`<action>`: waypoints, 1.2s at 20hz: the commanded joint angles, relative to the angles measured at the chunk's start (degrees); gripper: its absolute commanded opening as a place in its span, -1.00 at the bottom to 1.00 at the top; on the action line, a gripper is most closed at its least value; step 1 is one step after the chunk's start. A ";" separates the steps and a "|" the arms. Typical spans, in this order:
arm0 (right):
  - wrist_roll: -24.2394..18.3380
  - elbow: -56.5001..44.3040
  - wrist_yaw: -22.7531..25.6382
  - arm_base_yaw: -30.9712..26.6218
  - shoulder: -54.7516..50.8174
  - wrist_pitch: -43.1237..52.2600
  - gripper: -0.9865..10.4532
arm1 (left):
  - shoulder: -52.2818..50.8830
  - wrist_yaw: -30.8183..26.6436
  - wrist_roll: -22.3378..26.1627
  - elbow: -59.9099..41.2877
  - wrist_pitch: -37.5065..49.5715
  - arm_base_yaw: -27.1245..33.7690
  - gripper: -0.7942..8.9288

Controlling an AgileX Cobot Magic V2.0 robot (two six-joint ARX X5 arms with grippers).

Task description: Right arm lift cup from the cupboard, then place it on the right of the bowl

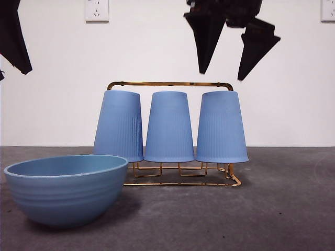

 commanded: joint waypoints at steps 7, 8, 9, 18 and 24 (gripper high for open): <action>-0.85 1.40 -0.22 0.63 6.56 0.46 0.02 | 0.35 -0.28 -0.22 1.16 0.39 -0.31 -0.13; -0.85 1.38 -0.20 0.63 7.08 0.50 0.02 | 0.35 -0.28 -0.22 1.16 0.37 -0.31 -0.13; -0.85 1.38 -0.22 0.66 7.48 0.50 0.02 | 0.35 -0.28 -0.22 1.16 0.37 -0.31 -0.13; -0.83 1.38 0.52 0.96 7.58 0.55 -0.28 | 0.35 -0.28 -0.24 1.16 0.13 -0.31 -0.13; -0.85 1.40 0.52 0.96 7.45 0.37 -0.37 | 0.35 -0.28 -0.22 1.16 0.13 -0.31 -0.13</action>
